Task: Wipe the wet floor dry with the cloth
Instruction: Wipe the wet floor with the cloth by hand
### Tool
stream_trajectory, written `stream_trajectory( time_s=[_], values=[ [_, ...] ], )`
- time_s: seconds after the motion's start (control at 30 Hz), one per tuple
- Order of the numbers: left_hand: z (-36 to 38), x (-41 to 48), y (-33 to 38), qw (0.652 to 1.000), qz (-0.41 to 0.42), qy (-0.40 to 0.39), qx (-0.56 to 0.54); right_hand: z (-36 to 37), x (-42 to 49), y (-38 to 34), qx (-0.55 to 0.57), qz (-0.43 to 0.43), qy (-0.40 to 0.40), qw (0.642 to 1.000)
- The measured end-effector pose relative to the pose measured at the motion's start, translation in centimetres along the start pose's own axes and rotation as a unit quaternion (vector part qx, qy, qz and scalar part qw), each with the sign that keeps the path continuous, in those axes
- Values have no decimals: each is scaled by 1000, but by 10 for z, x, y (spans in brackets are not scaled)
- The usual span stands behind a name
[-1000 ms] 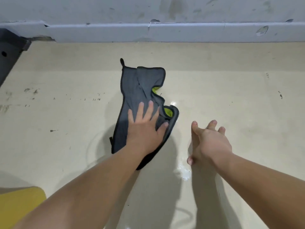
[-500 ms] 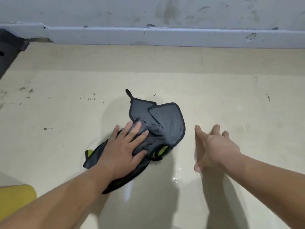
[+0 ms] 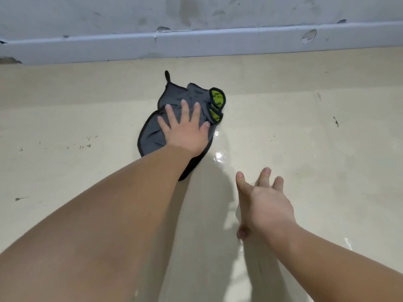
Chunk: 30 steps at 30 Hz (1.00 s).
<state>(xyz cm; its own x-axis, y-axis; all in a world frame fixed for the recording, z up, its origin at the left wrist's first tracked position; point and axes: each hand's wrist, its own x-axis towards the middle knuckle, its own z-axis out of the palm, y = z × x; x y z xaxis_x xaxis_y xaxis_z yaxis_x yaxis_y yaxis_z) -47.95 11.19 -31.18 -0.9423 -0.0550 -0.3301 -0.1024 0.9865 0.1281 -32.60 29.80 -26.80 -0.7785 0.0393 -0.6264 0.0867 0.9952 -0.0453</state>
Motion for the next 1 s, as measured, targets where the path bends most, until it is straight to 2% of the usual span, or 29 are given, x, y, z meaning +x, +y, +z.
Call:
stream_trajectory(
  time_s=[0.07,0.17,0.27,0.47,0.53,0.63,0.67,0.73,0.8,0.9,1.0],
  values=[
    [4,-10,27,995,91,-14,28,-1,0,-1,0,2,-2,1000],
    [22,-43,46,969,238,-17,60,-6,-2,-2,-3,6,-5,1000],
    [43,-87,28,959,282,37,15,-6,-5,-2,-1,12,0,1000],
    [54,-171,-56,979,201,36,12,-4,-7,-4,-5,23,7,1000],
    [55,-191,-96,992,113,48,2,0,-12,-2,15,21,28,999],
    [63,-224,-136,995,-65,62,-31,15,-31,3,12,-25,141,990],
    [68,-235,-137,992,-102,57,-39,21,-40,3,-1,-53,173,983],
    [78,-264,-120,991,-120,47,-44,37,-62,-4,9,-105,193,976],
    [87,-293,-87,997,-73,25,-27,50,-82,-11,63,-141,198,968],
    [102,-339,-26,997,63,-35,11,61,-106,-7,93,-163,158,970],
    [112,-364,-1,966,233,-104,34,62,-116,12,102,-144,128,976]
  ],
)
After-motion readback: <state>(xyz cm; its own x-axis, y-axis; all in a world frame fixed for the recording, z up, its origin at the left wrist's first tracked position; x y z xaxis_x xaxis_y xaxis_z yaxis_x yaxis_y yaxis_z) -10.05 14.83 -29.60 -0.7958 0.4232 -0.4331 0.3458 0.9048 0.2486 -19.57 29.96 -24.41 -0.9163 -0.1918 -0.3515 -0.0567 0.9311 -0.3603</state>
